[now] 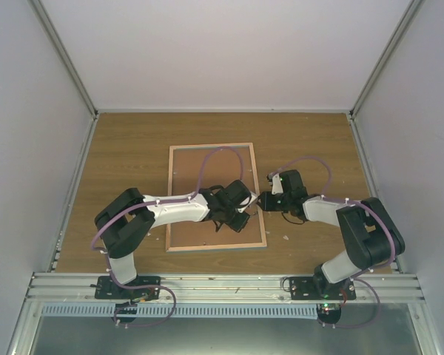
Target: Take the photo out of the frame
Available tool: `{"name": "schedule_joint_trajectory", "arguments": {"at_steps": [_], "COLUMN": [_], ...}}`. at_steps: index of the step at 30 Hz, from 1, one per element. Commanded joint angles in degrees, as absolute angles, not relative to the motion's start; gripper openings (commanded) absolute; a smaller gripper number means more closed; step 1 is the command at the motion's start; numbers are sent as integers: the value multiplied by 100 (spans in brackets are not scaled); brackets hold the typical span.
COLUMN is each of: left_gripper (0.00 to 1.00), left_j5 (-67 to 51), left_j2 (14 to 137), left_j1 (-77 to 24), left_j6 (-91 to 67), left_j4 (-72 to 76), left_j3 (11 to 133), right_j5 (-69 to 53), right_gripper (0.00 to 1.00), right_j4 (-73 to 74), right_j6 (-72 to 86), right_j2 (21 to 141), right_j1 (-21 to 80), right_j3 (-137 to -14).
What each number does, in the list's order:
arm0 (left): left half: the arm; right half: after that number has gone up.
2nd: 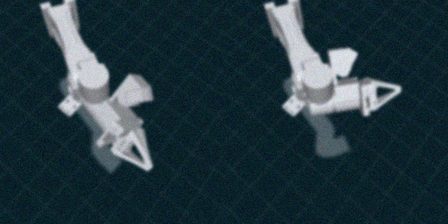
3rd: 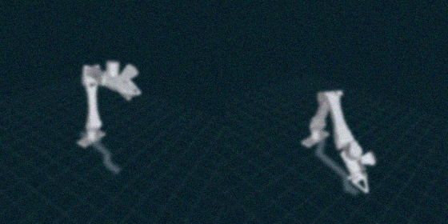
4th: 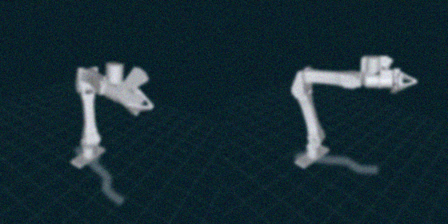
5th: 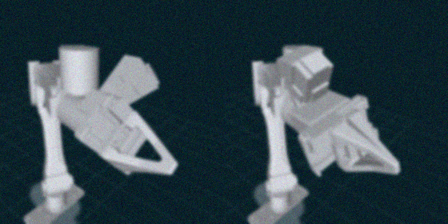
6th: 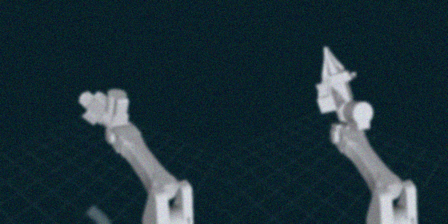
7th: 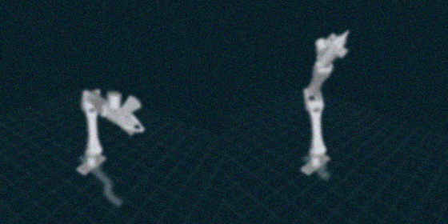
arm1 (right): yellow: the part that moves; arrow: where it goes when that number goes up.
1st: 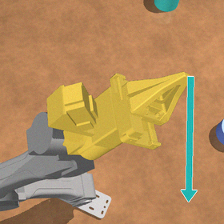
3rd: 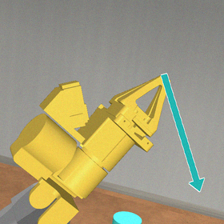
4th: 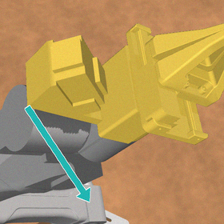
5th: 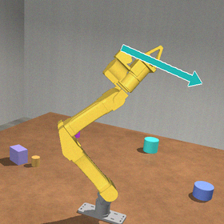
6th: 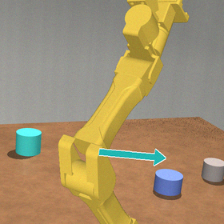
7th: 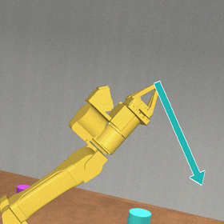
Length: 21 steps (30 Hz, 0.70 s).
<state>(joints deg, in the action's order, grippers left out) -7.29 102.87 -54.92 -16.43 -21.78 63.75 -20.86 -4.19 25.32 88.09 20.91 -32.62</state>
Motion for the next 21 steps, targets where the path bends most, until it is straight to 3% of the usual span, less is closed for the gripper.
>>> {"name": "schedule_joint_trajectory", "arguments": {"at_steps": [1,21], "left_gripper": [0,0], "left_j5": [-236,343], "left_j2": [10329,10033], "left_j1": [-5467,-5484], "left_j6": [-2080,-3298], "left_j4": [-2085,-1549], "left_j3": [6481,6064], "right_j5": [-2268,-2259], "right_gripper": [19,17], "right_j4": [-498,-694], "right_j6": [2548,2981], "right_j2": [8697,8457], "right_j1": [2198,2228], "right_j3": [-3135,-2834]}}
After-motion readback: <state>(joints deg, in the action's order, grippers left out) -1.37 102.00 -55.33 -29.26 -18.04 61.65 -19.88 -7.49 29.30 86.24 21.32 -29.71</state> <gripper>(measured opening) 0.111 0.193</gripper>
